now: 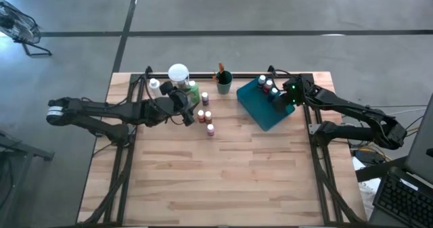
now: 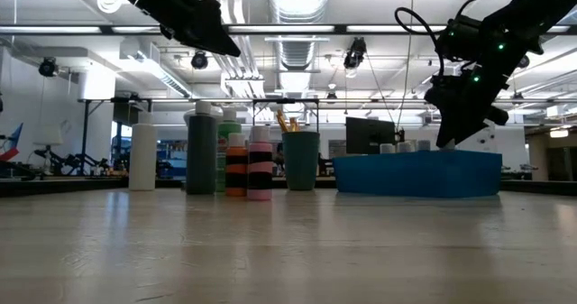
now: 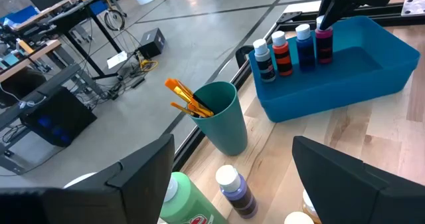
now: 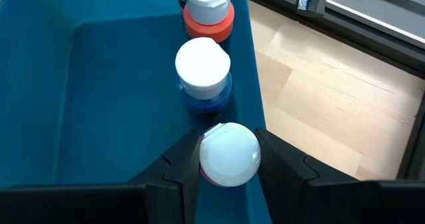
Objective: Pick & Place Paint Supplies
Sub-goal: Put the red paint bottle into the blue bin, then put the pink paint bottle into the blue bin
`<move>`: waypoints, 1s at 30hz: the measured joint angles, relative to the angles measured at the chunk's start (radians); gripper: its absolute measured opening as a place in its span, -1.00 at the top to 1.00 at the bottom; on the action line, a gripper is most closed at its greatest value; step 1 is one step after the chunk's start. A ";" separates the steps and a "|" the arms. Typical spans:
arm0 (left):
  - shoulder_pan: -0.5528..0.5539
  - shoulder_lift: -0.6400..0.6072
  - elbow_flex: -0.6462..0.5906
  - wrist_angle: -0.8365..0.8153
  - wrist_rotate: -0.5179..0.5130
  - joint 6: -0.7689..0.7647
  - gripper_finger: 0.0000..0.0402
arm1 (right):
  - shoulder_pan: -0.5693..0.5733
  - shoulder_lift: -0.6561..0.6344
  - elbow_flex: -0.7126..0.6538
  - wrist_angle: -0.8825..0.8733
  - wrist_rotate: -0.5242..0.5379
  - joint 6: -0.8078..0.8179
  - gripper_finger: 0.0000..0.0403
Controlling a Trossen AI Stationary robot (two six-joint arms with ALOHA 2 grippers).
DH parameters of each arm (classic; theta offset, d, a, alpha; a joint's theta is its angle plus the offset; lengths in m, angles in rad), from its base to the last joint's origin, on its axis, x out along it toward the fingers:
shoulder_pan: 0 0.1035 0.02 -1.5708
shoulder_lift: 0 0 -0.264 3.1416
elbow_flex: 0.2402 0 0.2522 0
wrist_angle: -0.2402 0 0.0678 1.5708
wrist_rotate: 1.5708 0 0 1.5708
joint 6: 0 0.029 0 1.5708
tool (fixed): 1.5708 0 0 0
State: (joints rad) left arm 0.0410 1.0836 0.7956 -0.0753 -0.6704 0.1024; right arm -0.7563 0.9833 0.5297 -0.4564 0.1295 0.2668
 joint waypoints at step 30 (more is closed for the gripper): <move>0.000 0.000 0.000 0.000 0.000 -0.006 -0.54 | 0.001 -0.026 -0.002 0.000 -0.003 -0.007 -0.14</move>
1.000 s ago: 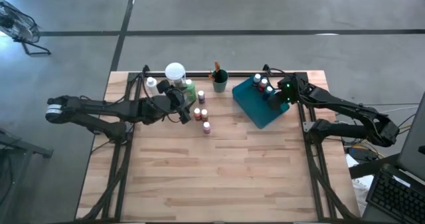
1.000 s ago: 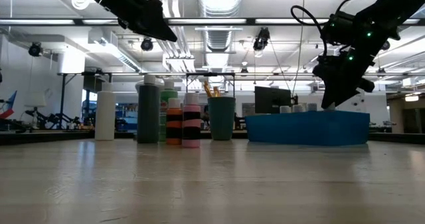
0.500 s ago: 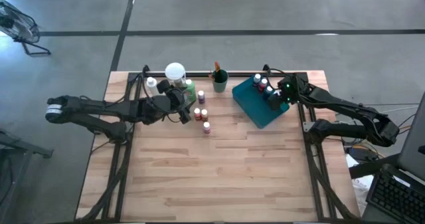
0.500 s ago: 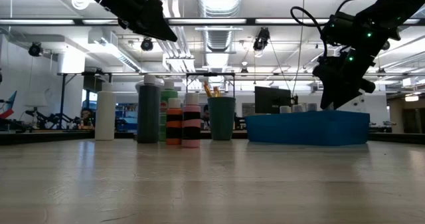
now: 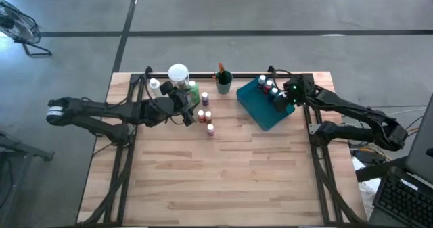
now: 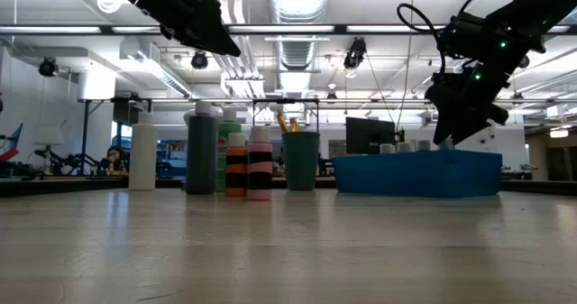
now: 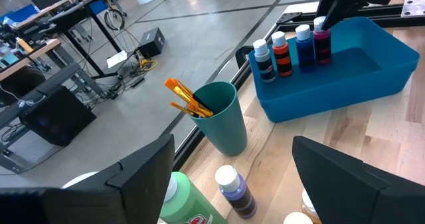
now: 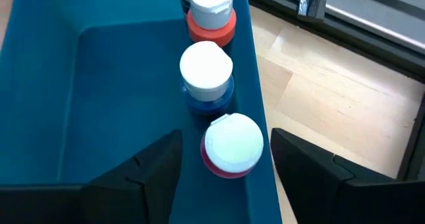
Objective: Pick & Place Paint Supplies
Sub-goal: Put the pink paint bottle into the blue bin
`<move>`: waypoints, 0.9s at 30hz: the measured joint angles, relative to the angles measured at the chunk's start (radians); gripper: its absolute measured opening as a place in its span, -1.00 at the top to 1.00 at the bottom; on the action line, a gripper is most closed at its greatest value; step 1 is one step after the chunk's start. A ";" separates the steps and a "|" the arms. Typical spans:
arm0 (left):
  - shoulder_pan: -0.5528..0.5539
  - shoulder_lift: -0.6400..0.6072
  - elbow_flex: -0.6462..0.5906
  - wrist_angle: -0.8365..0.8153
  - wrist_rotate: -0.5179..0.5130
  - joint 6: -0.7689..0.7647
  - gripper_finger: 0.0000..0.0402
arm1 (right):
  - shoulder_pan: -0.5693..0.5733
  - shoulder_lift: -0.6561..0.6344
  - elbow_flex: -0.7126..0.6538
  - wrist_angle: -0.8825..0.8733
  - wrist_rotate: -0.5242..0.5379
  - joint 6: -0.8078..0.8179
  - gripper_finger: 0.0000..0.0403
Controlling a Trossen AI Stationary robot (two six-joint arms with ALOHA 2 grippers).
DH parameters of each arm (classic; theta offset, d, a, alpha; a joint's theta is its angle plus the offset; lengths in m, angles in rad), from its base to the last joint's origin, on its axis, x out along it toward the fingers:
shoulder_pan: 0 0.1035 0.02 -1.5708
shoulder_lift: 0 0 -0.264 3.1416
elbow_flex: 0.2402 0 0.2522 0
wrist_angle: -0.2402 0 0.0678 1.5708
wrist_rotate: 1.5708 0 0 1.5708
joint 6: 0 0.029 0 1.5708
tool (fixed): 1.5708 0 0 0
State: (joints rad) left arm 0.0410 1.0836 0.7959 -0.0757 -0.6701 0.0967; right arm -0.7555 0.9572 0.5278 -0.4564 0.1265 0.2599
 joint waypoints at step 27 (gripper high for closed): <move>-0.001 0.000 0.000 -0.004 0.000 0.005 -0.54 | 0.130 -0.145 0.362 -0.014 -0.004 -0.135 -0.02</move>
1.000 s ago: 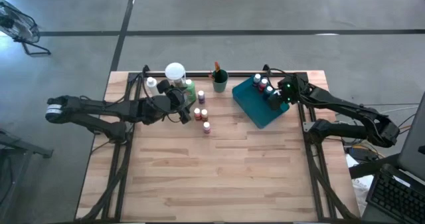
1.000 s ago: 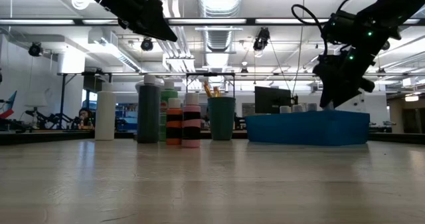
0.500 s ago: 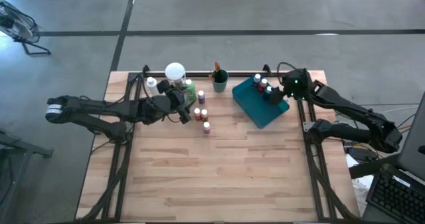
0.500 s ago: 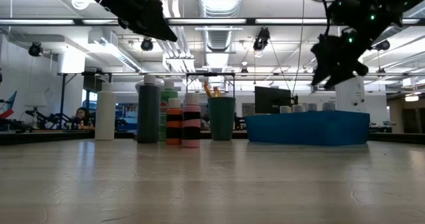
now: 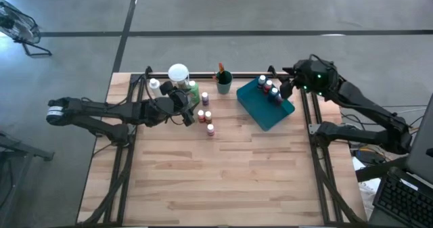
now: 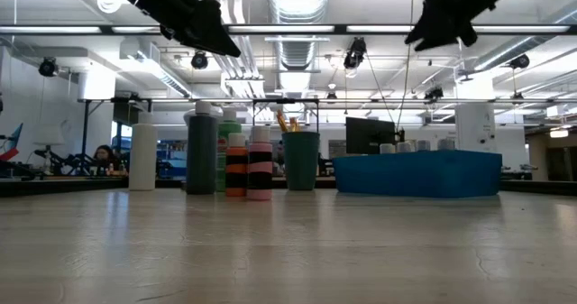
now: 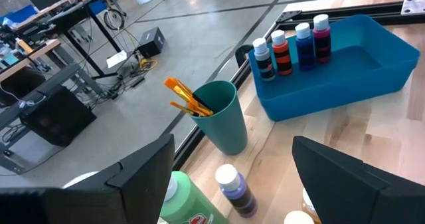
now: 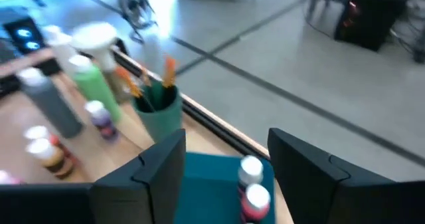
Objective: Pick & Place Paint Supplies
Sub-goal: Put the pink paint bottle into the blue bin
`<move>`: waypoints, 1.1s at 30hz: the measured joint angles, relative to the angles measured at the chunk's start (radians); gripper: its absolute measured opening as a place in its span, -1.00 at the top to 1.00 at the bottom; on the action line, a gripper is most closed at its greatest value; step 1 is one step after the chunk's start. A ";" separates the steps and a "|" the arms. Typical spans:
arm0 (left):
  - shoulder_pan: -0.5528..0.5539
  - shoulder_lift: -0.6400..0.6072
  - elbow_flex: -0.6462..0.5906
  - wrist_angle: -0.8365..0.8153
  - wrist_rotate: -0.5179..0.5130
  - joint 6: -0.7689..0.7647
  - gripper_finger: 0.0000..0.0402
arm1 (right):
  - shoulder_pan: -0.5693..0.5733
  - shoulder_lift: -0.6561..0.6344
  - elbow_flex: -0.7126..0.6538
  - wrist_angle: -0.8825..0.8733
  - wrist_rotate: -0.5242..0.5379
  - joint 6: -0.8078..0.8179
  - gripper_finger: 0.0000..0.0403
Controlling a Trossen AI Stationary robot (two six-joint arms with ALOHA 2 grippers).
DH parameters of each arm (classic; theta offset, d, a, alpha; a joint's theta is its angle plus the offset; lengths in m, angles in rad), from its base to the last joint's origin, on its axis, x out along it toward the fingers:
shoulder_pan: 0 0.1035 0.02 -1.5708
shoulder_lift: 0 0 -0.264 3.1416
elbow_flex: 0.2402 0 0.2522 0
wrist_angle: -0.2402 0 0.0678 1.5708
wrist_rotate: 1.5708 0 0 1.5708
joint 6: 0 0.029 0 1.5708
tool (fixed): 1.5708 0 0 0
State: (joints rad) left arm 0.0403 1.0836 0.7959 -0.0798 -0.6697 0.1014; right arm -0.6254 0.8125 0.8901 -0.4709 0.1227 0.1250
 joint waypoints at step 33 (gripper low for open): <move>-0.011 -0.004 -0.004 -0.296 0.183 -0.233 -0.54 | 0.529 0.464 0.327 -0.099 -0.001 -0.162 0.36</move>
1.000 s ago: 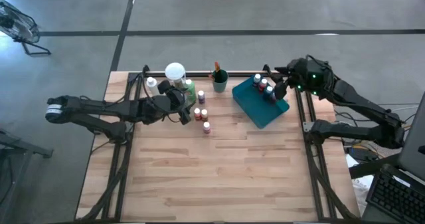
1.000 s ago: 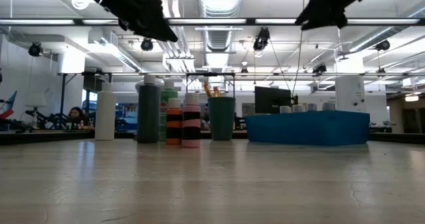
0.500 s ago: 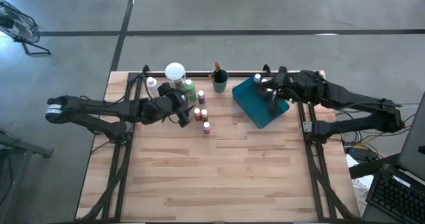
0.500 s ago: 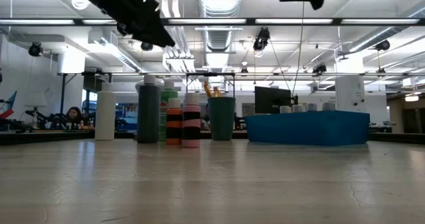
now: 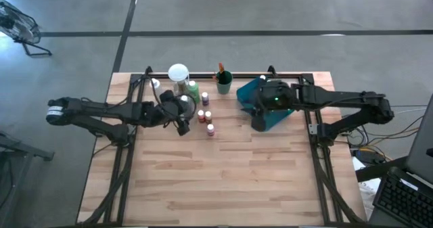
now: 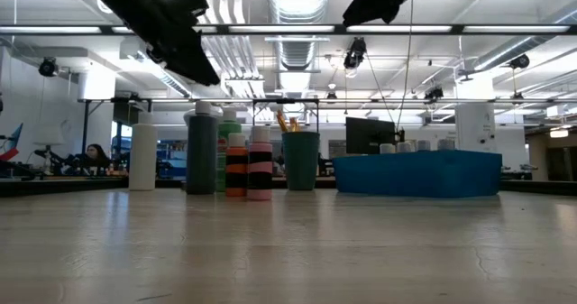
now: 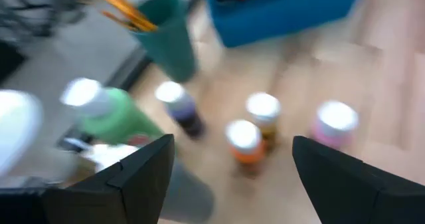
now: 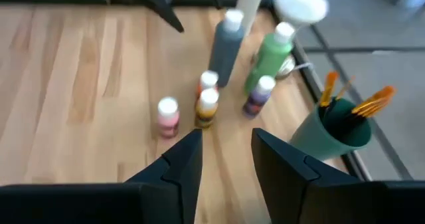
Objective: Pick & Place Paint Supplies
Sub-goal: Put the pink paint bottle into the blue bin
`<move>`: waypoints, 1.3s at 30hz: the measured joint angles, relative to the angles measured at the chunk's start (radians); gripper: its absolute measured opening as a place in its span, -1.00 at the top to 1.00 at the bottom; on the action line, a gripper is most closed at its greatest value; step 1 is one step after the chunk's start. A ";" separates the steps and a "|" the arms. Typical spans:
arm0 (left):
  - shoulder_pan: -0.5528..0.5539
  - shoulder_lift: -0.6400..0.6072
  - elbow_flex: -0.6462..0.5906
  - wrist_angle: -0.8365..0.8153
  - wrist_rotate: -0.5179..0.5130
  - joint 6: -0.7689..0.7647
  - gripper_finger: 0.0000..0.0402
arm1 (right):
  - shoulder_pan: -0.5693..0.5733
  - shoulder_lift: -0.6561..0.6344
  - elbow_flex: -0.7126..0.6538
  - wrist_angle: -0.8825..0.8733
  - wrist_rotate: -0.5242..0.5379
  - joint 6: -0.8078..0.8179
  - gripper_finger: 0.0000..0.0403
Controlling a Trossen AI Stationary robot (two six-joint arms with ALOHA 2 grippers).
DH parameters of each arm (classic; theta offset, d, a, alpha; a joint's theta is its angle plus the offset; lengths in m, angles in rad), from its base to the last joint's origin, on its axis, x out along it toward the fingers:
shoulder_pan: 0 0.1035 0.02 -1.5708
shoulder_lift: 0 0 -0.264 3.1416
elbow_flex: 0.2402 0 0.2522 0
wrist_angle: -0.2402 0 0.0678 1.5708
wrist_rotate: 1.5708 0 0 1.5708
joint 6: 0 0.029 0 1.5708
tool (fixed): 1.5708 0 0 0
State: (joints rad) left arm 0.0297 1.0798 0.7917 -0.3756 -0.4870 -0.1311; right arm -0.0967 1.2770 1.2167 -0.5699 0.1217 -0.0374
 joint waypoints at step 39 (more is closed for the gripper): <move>-0.127 0.637 -0.392 1.231 0.036 0.049 -0.44 | 0.010 -0.019 0.017 -0.018 0.118 -0.015 0.39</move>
State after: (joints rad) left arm -0.0975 1.7170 0.4001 0.8551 -0.4514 -0.0819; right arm -0.0864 1.2575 1.2339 -0.5882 0.2401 -0.0521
